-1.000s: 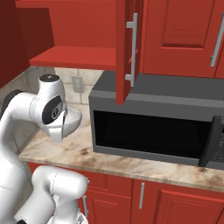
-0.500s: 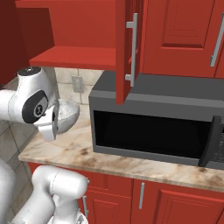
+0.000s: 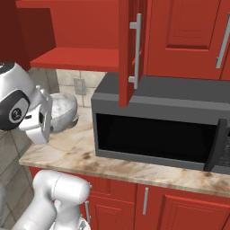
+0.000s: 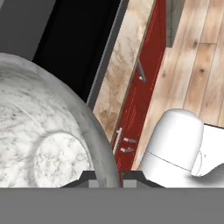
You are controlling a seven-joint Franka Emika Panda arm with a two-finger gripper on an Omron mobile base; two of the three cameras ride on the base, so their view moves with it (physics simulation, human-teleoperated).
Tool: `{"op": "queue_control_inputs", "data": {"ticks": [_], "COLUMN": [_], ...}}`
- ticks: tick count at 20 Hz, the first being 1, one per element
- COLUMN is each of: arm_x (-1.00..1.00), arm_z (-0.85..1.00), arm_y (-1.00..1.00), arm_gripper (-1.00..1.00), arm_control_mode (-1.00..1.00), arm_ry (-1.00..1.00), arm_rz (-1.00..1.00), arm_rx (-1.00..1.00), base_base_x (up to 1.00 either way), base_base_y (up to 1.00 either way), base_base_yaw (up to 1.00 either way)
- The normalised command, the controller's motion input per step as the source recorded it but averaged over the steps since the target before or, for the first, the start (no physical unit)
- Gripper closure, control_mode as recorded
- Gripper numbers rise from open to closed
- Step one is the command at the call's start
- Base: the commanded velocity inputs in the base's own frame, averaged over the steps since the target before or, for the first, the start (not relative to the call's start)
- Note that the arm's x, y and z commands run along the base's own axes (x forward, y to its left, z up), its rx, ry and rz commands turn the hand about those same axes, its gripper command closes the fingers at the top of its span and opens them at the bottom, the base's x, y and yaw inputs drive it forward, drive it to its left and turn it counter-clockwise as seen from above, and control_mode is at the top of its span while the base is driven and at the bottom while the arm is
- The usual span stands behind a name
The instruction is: Pick up the bowls on the counter and stack them on top of one another in the open cabinet. Place the smaller bowl on top of the larger bowl.
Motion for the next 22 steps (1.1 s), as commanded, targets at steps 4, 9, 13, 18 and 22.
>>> {"op": "queue_control_inputs", "data": {"ticks": [4, 9, 13, 18, 22], "arm_x": [-0.32, -0.23, -0.03, 0.05, 0.16], "arm_z": [0.52, 0.57, 0.62, 0.62, 0.53], "arm_y": [-0.12, -0.11, -0.04, 0.0, 0.0], "arm_gripper": [1.0, 1.0, 1.0, 1.0, 1.0], "arm_control_mode": [-1.0, -1.0, -1.0, -1.0, -1.0], "arm_ry": [-0.08, -0.07, -0.05, -0.03, 0.0], "arm_rz": [0.0, 0.0, 0.0, 0.0, 0.0], "arm_rx": [-0.06, -0.05, -0.05, -0.05, -0.03], "base_base_x": [0.0, 0.0, 0.0, 0.0, 0.0], "base_base_y": [0.0, 0.0, 0.0, 0.0, 0.0], "base_base_yaw": [0.0, 0.0, 0.0, 0.0, 0.0]}}
